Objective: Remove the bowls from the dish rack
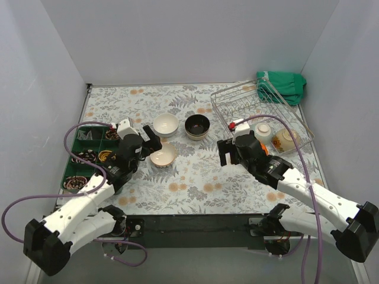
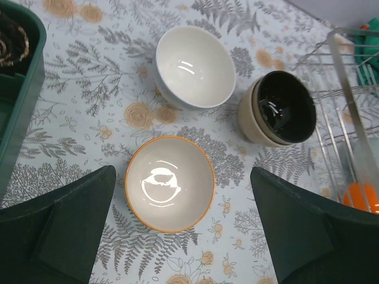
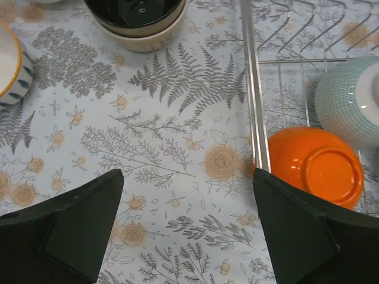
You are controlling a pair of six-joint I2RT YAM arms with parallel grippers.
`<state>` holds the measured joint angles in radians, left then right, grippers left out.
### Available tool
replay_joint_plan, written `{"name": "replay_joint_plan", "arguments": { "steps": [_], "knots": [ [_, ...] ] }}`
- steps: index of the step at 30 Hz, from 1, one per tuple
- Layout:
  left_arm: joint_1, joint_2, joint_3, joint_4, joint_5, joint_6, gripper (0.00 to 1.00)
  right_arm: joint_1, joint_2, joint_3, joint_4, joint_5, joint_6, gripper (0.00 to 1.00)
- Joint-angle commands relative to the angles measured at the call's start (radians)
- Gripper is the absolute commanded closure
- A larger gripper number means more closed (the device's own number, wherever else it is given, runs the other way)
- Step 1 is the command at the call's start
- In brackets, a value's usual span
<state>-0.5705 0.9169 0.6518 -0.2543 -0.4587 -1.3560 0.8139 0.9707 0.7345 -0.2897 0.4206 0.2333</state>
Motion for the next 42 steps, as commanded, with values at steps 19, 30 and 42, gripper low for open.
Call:
{"name": "replay_joint_plan", "arguments": {
  "steps": [19, 30, 42],
  "knots": [
    [0.004, -0.389, -0.043, -0.112, 0.101, 0.247, 0.02, -0.41, 0.471, 0.493, -0.172, 0.075, -0.069, 0.11],
    [0.004, -0.441, -0.053, -0.115, 0.111, 0.245, 0.02, -0.464, 0.72, 0.586, -0.167, 0.136, -0.123, 0.13],
    [0.003, -0.451, -0.058, -0.115, 0.117, 0.25, 0.02, -0.492, 0.844, 0.579, -0.135, 0.193, -0.166, 0.13]
  ]
}}
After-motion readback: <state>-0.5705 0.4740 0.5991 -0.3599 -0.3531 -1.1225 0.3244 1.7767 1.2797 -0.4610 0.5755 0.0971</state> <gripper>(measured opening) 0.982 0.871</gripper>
